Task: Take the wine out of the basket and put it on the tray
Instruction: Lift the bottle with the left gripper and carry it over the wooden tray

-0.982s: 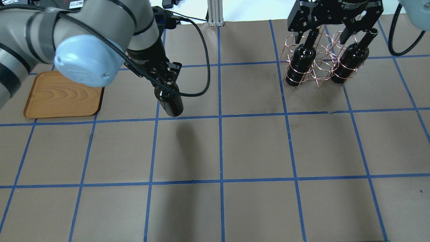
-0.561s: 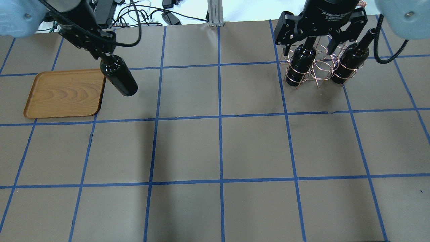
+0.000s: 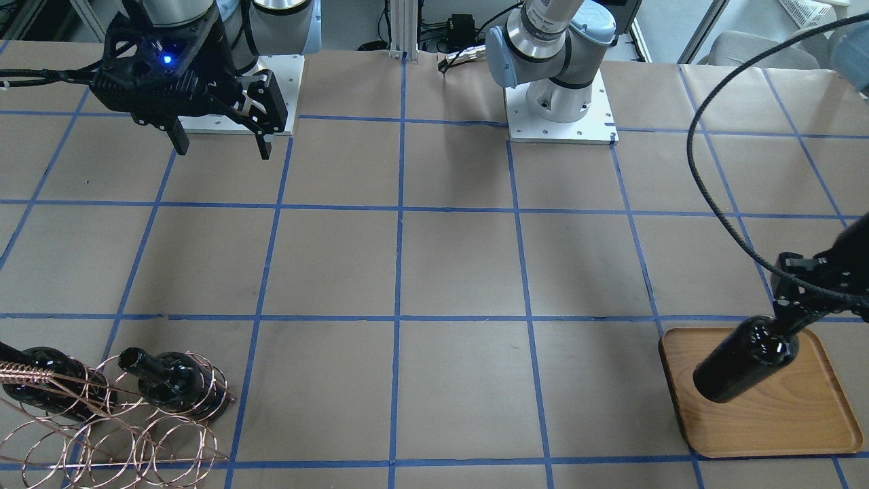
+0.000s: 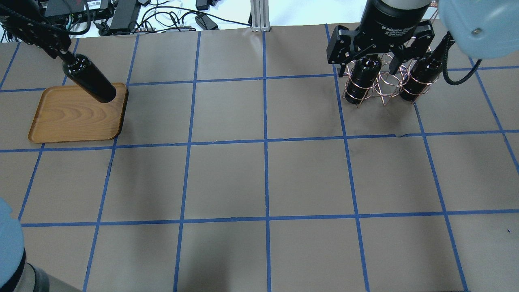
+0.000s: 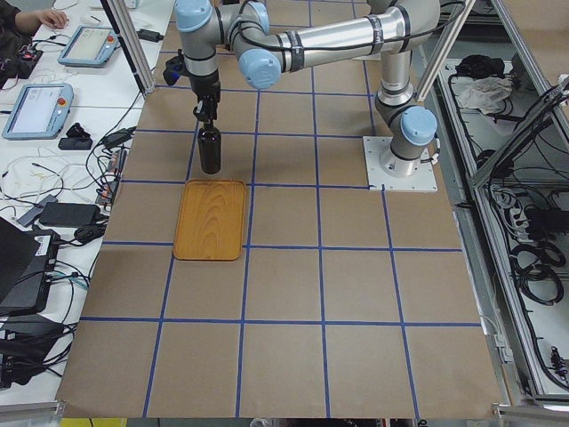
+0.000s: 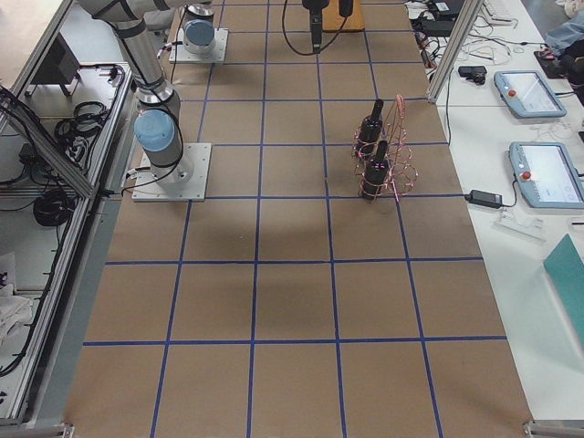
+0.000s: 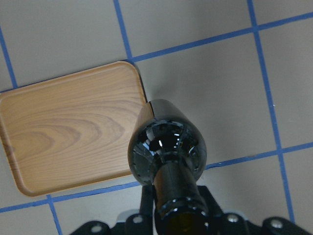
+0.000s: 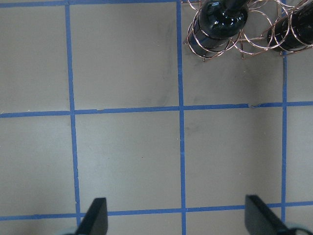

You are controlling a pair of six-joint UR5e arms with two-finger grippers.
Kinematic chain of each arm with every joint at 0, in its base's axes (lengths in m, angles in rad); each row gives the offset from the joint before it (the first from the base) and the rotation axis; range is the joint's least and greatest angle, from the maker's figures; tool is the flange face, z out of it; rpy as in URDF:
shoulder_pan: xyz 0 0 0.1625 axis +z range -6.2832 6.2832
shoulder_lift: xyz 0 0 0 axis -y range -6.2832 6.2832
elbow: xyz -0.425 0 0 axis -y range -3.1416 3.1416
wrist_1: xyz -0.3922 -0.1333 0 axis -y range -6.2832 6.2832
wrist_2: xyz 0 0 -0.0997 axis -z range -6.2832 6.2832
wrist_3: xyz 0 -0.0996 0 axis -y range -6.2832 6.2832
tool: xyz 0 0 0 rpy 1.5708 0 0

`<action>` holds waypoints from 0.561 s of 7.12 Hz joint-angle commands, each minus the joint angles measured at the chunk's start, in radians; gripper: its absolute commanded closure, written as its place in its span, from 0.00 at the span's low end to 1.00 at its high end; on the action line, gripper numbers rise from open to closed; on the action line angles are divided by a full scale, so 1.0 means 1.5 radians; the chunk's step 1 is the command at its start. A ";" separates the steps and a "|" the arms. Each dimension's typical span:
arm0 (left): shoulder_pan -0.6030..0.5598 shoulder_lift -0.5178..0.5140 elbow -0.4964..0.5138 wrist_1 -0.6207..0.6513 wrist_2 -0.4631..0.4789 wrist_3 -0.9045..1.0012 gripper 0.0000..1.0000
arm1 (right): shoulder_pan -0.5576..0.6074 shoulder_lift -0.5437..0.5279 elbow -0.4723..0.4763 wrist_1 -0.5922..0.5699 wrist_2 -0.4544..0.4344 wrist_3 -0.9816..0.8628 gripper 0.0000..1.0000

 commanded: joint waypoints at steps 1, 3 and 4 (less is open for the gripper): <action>0.062 -0.049 0.013 0.047 -0.006 0.091 1.00 | 0.000 -0.002 0.006 -0.022 0.000 0.000 0.00; 0.089 -0.065 0.012 0.049 -0.017 0.109 1.00 | -0.001 -0.002 0.006 -0.033 -0.002 -0.001 0.00; 0.101 -0.074 0.012 0.049 -0.017 0.111 1.00 | -0.001 -0.002 0.006 -0.033 -0.001 0.000 0.00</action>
